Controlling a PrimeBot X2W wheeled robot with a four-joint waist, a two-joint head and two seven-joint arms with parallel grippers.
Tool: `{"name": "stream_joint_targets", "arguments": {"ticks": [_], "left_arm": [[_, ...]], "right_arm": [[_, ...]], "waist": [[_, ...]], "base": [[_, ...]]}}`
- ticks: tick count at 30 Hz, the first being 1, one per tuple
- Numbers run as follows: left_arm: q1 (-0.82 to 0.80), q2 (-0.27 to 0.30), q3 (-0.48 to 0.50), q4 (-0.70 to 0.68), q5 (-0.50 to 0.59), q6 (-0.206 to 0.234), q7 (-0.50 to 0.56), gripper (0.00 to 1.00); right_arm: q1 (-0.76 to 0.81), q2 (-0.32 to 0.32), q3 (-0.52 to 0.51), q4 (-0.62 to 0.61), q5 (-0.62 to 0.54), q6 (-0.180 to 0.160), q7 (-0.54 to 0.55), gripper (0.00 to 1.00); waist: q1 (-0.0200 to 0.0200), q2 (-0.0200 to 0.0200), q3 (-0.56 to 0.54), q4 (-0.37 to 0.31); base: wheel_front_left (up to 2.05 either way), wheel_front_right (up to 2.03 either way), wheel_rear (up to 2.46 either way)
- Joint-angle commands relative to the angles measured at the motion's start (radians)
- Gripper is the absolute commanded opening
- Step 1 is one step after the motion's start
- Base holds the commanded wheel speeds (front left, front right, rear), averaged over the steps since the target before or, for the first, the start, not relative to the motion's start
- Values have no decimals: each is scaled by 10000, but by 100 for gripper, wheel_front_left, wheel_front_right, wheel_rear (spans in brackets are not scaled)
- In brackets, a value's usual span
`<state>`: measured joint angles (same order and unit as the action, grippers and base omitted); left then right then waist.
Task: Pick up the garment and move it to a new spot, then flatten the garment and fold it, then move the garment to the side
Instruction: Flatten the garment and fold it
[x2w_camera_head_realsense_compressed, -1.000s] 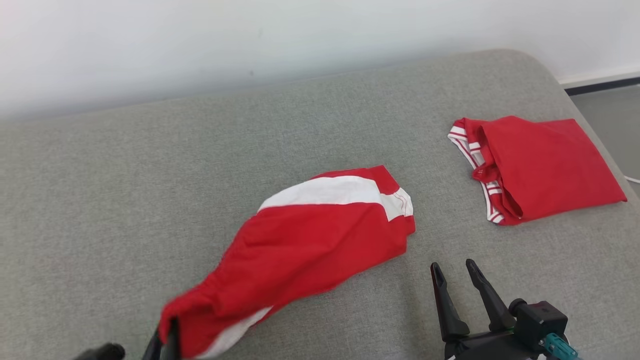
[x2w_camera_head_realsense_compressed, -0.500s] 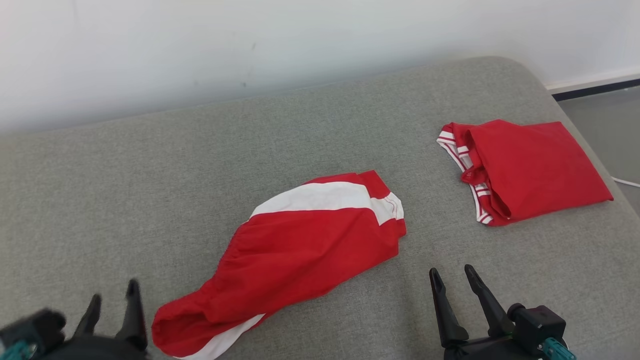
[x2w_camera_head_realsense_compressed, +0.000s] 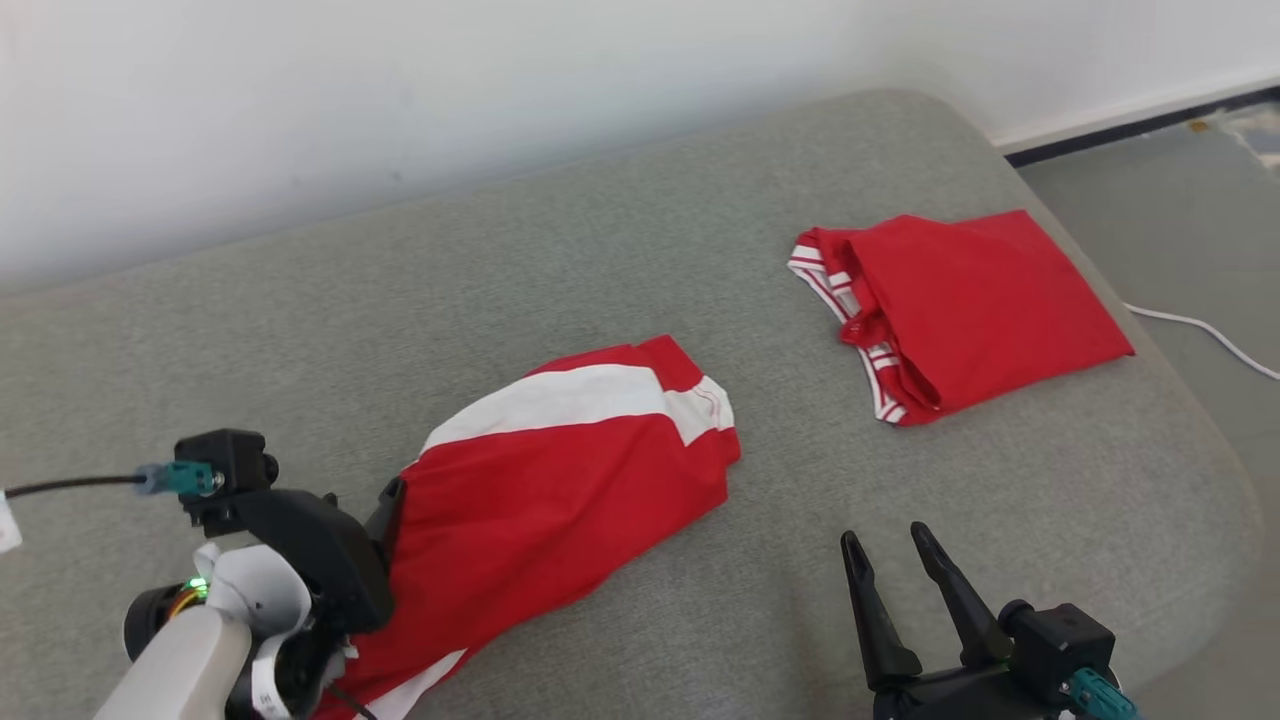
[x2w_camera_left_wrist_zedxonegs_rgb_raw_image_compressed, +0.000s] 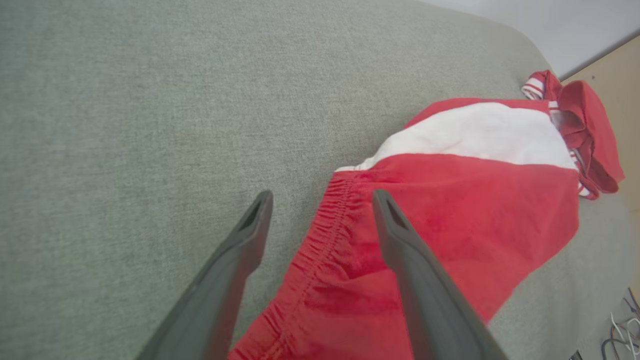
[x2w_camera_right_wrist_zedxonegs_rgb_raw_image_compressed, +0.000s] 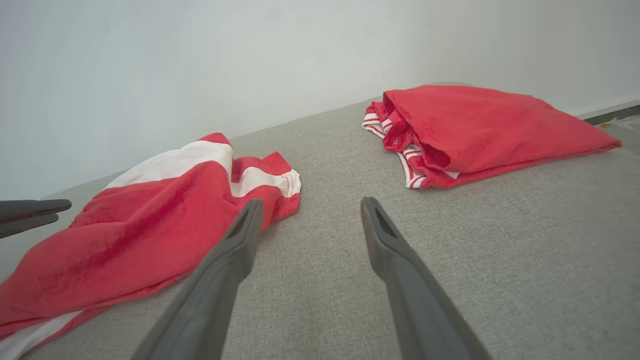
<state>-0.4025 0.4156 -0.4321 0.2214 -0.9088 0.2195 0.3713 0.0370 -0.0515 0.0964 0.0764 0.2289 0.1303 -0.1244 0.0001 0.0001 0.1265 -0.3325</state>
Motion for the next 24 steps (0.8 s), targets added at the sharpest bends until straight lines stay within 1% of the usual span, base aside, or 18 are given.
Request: {"name": "stream_joint_targets", "arguments": {"ticks": [1,2,4,7,10,13,14,15,16,17,20,24], "left_arm": [[-246,26,-32,283,137,-17,77,100],[-523,12,-139,747,162,-75,266,100],[-637,-21,-149,908,86,-119,351,100],[-845,-80,-113,1172,-235,-302,722,100],[-940,-32,-266,1199,-342,-200,1249,100],[-1040,-122,-312,1035,-484,-327,1457,100],[-1062,-156,-329,968,-478,-359,1428,83],[-1086,-180,-360,911,-471,-404,1394,46],[-1119,-185,-383,856,-409,-460,1327,4],[-1161,-193,-393,817,-332,-522,1226,0],[-1373,-154,-450,656,29,-678,692,0],[-1932,-361,-659,219,703,-999,-283,0]], "right_arm": [[-29,30,19,24,39,5,-67,100],[-51,32,15,39,70,5,-111,100],[-77,32,0,53,83,5,-138,100],[-108,30,-64,89,171,5,-253,100],[-115,33,-70,156,210,5,-352,100],[-158,30,-77,238,274,5,-430,100],[-170,32,-60,263,283,5,-443,100],[-188,32,-46,282,302,5,-462,100],[-220,32,-24,305,331,5,-464,100],[-243,32,-9,317,348,5,-483,100],[-308,30,15,381,357,5,-519,100],[-305,32,-53,420,319,5,-530,100]], "waist": [[-1,-1,191,-370],[-1,-1,299,-547],[-1,-1,343,-619],[-1,-1,475,-744],[-1,-1,550,-778],[-1,-1,603,-763],[-1,-1,614,-748],[-1,-1,622,-730],[-1,-1,624,-712],[-1,-1,623,-693],[-1,-1,605,-642],[-1,-1,556,-496]], "base": [[0,0,0],[0,0,0],[0,0,0],[0,0,0],[0,0,0],[0,0,0],[0,0,0],[0,0,0],[0,0,0],[0,0,0],[0,0,0],[0,0,0]]}}
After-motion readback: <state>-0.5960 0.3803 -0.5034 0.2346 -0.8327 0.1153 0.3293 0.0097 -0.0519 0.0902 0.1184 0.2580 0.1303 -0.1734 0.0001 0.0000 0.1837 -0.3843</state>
